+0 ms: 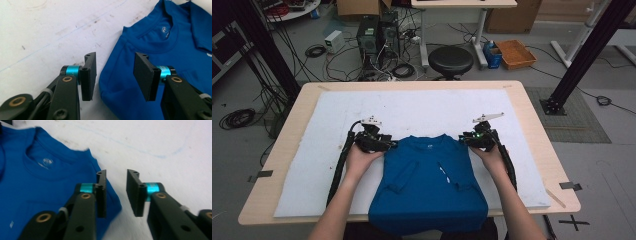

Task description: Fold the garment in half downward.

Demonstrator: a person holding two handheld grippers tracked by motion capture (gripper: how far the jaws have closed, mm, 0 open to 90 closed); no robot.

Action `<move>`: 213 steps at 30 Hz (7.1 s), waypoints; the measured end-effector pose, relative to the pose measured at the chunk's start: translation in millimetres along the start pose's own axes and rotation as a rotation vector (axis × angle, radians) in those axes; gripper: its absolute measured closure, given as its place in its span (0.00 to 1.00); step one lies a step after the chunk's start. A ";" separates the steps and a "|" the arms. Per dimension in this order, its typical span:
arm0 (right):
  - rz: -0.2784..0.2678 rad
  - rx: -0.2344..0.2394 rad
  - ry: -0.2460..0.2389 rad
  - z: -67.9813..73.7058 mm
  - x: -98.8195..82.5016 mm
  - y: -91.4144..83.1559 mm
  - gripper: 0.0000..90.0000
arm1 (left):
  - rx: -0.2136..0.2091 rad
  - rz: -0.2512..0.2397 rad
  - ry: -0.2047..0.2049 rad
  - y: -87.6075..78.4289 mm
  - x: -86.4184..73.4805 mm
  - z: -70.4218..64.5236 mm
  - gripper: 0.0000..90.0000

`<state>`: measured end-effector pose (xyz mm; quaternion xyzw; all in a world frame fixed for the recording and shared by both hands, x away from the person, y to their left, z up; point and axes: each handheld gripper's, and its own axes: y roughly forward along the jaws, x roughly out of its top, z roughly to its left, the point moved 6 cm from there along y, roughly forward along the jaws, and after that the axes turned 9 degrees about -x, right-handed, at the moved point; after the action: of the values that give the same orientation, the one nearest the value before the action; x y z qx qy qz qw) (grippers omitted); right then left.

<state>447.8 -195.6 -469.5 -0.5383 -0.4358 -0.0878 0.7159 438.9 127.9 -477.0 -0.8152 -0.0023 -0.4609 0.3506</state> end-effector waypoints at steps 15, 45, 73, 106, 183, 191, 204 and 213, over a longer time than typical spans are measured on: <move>0.060 0.032 -0.092 14.6 4.9 27.3 0.85 | 0.128 0.120 0.122 21.5 5.7 -5.5 0.76; -0.169 0.061 -0.048 7.7 45.2 -17.4 0.98 | 0.066 -0.047 0.250 -18.1 53.7 -14.3 0.97; -0.138 0.092 -0.247 94.2 -93.3 -110.3 0.98 | -0.063 0.083 0.561 -54.1 -72.2 -142.5 0.97; -0.041 -0.065 0.026 35.3 -60.4 -54.0 0.69 | 0.116 0.004 0.156 -35.6 -43.6 -61.9 0.63; -0.104 -0.103 0.139 5.1 -29.8 -46.5 0.75 | 0.251 0.032 -0.087 -33.0 -36.3 -23.7 0.71; -0.038 -0.082 0.165 9.6 -40.0 -33.7 0.79 | 0.275 0.059 -0.071 -25.1 -35.5 -24.4 0.84; -0.024 -0.128 0.049 22.1 -33.1 -24.0 0.97 | 0.273 0.036 -0.040 -29.5 -31.5 -27.7 0.96; -0.065 -0.084 0.070 18.6 -30.3 -47.5 0.97 | 0.223 -0.017 -0.059 -52.3 -23.1 -37.2 0.96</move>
<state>391.2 -209.5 -457.5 -0.5499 -0.4238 -0.1482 0.7043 380.7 153.4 -452.4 -0.7845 -0.0707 -0.4364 0.4348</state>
